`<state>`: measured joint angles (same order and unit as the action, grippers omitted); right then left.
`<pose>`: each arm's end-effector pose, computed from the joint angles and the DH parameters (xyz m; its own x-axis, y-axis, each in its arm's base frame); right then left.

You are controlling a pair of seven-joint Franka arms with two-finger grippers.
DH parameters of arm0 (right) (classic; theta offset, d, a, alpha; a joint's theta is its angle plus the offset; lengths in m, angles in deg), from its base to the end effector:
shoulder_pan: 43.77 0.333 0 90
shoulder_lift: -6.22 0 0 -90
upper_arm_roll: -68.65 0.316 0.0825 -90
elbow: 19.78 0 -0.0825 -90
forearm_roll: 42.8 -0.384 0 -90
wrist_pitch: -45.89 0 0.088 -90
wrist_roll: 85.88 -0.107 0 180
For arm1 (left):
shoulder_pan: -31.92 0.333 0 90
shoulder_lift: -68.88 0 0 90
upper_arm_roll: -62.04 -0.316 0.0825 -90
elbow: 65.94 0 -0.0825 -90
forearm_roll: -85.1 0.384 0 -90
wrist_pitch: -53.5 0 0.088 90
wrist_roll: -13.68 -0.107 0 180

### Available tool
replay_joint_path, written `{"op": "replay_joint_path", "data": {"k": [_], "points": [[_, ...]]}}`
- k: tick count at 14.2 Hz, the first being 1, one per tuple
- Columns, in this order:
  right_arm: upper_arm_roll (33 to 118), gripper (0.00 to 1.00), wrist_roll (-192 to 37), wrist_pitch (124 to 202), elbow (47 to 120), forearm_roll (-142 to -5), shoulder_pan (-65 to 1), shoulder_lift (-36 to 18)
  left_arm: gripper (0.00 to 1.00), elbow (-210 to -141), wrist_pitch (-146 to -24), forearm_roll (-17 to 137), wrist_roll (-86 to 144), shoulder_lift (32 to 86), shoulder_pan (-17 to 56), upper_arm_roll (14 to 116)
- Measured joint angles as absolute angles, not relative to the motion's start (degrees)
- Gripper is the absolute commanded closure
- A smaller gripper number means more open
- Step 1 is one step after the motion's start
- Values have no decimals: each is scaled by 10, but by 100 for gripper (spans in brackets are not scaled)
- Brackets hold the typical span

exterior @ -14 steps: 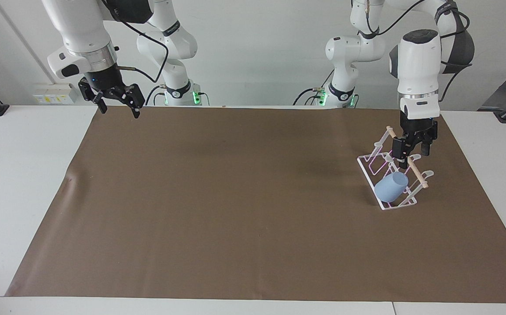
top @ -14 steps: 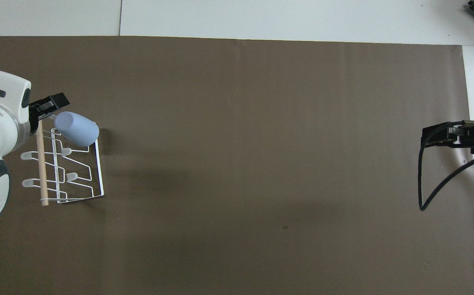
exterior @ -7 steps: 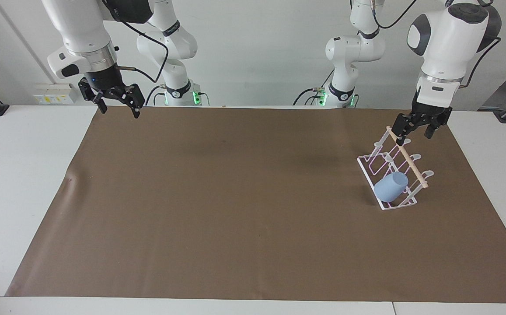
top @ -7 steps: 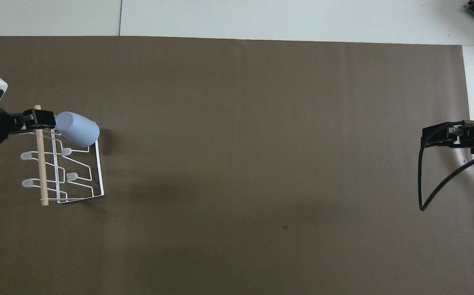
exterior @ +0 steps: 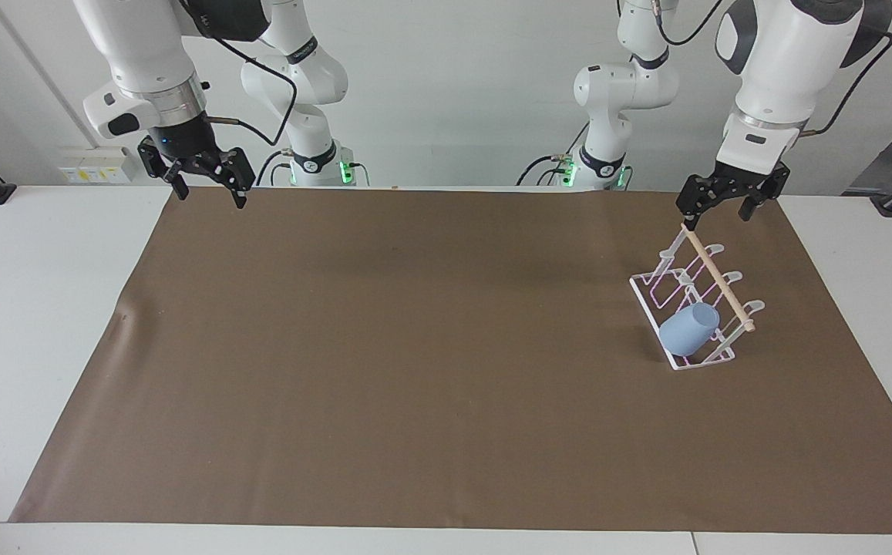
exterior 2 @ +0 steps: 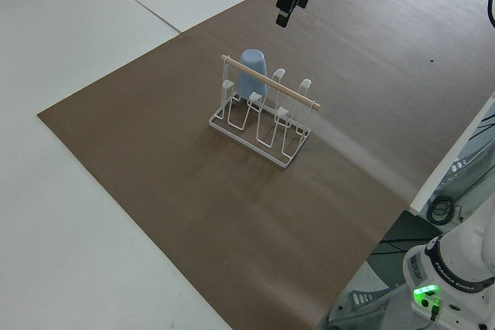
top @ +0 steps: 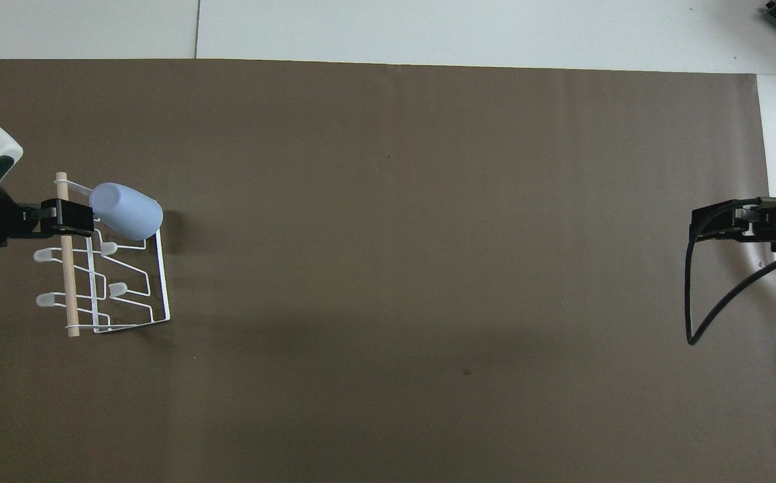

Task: Hang cup on cup holder

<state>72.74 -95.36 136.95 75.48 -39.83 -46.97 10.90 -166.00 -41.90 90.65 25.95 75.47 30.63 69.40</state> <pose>0.5302 0.0044 0.6271 0.9888 -0.1483 0.0175 -0.1491 -0.9873 0.0555 0.5207 -0.0733 0.6116 0.9971 0.0533 0.0550 0.0587 -0.9931 -0.1018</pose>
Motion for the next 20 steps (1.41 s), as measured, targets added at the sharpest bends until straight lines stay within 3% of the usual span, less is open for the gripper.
{"op": "replay_joint_path", "data": {"k": [20], "points": [[727,0,-949,1369,755,-398,-471,109,0,-1627,-279,880,248,763,317,707]]}}
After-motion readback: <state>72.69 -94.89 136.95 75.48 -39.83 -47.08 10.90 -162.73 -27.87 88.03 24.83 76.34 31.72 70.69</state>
